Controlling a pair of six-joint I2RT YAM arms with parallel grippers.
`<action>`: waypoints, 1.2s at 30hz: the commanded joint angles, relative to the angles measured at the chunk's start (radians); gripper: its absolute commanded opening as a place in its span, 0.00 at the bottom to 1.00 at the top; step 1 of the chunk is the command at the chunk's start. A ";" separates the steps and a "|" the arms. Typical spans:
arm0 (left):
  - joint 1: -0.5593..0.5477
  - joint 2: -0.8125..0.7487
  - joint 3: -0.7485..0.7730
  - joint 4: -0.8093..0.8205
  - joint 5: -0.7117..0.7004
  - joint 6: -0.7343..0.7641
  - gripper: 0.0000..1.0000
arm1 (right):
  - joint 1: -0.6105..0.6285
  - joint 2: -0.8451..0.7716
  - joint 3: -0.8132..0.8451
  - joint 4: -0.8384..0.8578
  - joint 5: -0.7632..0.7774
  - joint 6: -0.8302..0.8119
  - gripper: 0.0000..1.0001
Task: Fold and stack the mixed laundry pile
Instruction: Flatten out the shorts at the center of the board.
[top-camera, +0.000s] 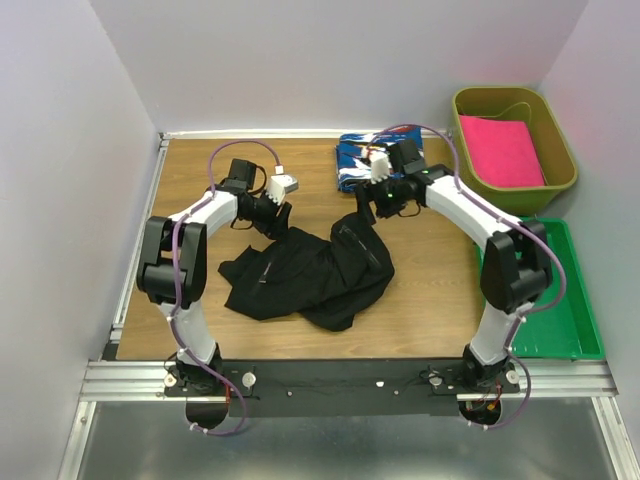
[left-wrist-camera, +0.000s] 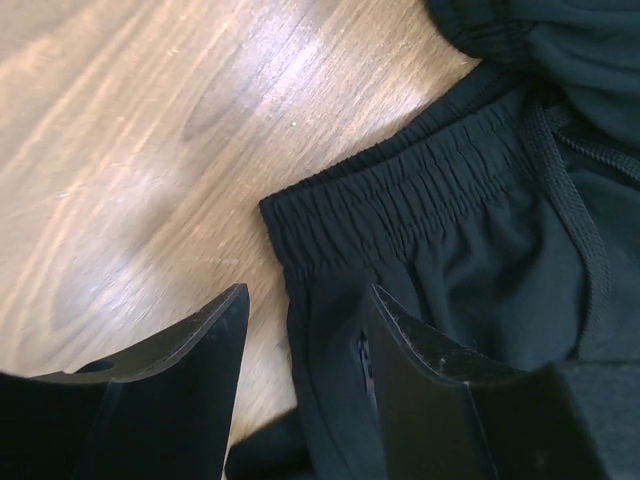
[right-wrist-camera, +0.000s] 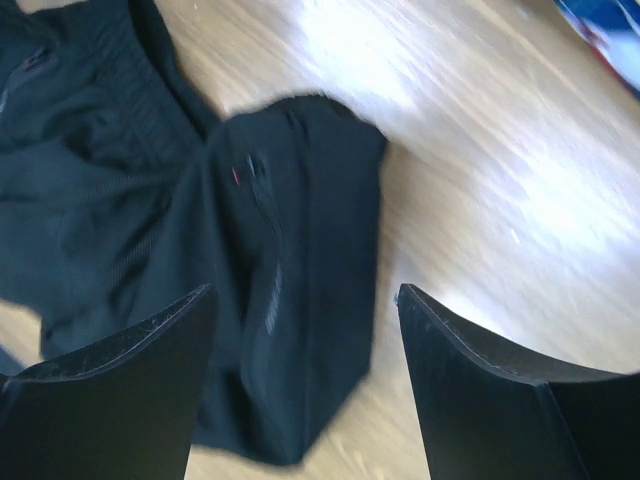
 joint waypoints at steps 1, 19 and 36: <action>-0.003 0.058 0.038 0.050 0.099 -0.030 0.59 | 0.088 0.113 0.123 0.016 0.130 0.034 0.80; -0.001 0.153 0.050 0.050 0.190 -0.042 0.17 | 0.185 0.262 0.203 -0.046 0.282 -0.004 0.20; 0.203 -0.249 -0.131 0.040 0.147 0.035 0.00 | -0.062 -0.243 -0.257 0.124 0.156 -0.047 0.01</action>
